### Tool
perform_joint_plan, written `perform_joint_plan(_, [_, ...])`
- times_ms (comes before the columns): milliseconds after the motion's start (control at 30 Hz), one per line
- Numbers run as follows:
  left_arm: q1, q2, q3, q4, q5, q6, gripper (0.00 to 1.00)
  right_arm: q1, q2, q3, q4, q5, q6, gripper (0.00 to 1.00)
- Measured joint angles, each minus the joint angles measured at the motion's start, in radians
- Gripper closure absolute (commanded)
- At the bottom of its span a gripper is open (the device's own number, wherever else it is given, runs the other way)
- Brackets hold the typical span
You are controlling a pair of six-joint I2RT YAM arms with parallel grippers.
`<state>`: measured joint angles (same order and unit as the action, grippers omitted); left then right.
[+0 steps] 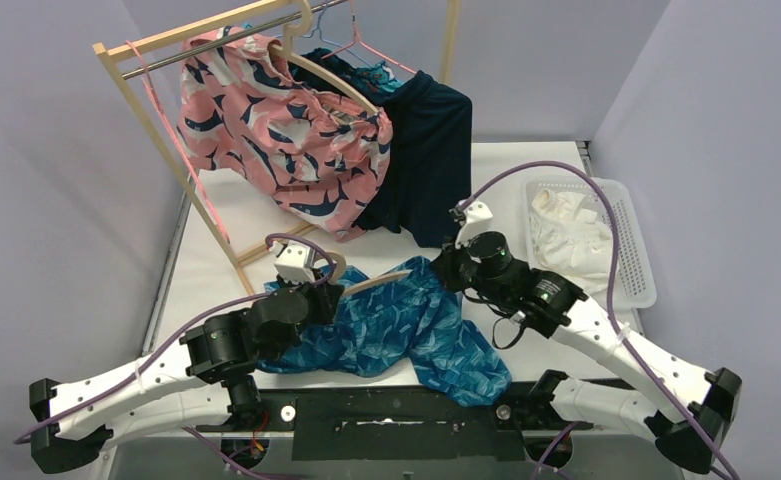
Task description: Remove the shorts from the hanger
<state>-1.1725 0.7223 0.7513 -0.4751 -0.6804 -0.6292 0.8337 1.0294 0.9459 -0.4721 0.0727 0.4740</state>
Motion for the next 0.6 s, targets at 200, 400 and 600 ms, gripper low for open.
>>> perform_joint_plan(200, [0.000,-0.032,0.000,0.001,-0.007,-0.030,1.00,-0.027,-0.092,-0.024,-0.044,0.144,0.045,1.00])
perform_joint_plan(400, [0.000,-0.039,0.000,0.017,-0.016,-0.044,1.00,-0.216,-0.054,-0.084,-0.089,0.134,0.089,1.00])
perform_joint_plan(600, [0.000,-0.033,0.000,0.027,-0.017,-0.040,1.00,-0.245,-0.068,-0.203,-0.003,-0.049,0.066,0.70])
